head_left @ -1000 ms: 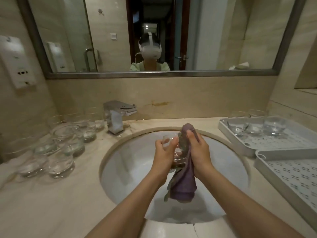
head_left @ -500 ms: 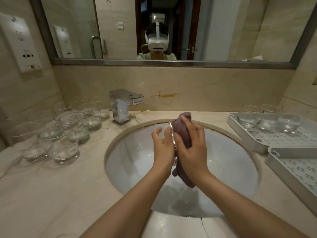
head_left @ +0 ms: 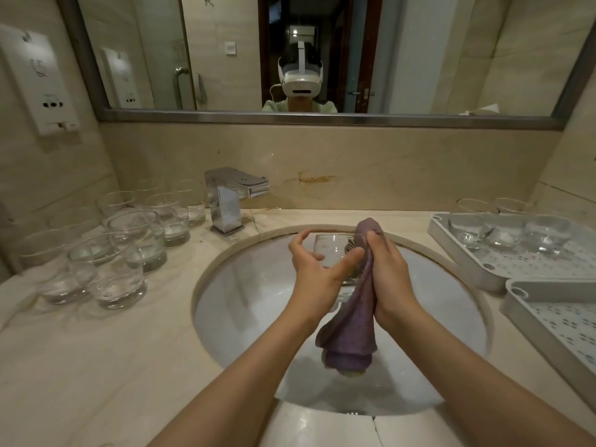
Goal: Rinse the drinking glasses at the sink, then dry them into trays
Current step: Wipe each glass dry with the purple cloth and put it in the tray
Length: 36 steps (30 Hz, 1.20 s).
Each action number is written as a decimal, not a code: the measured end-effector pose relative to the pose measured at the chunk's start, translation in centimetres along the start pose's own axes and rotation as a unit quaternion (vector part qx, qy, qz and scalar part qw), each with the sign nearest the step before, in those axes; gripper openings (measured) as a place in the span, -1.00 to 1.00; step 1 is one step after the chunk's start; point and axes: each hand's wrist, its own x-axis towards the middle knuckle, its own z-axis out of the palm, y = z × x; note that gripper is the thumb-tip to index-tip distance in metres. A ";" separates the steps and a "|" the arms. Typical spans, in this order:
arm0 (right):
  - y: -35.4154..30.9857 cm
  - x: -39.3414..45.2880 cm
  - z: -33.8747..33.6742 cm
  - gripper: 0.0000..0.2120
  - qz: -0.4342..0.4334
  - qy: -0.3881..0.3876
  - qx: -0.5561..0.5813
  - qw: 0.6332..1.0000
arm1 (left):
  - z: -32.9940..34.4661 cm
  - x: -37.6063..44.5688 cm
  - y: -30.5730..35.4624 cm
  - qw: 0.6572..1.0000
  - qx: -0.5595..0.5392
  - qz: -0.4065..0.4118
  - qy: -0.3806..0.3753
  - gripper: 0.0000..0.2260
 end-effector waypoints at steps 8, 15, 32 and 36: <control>2.3 -2.9 0.7 -0.52 -0.368 -0.017 -0.342 0.864 | 0.4 0.2 -0.5 0.988 -0.129 -0.020 0.085 -0.62; 1.0 -1.3 0.6 -0.64 -0.242 0.010 -0.167 0.956 | 1.1 -0.2 -0.5 0.996 -0.086 -0.008 0.030 -0.65; 2.3 -2.7 0.4 -0.53 -0.364 -0.019 -0.315 0.877 | -0.1 0.0 0.0 0.992 -0.113 -0.028 0.048 -0.70; 2.5 -2.2 1.2 -0.59 -0.351 -0.010 -0.258 0.900 | 0.4 -0.5 -0.3 0.992 -0.111 -0.005 0.057 -0.69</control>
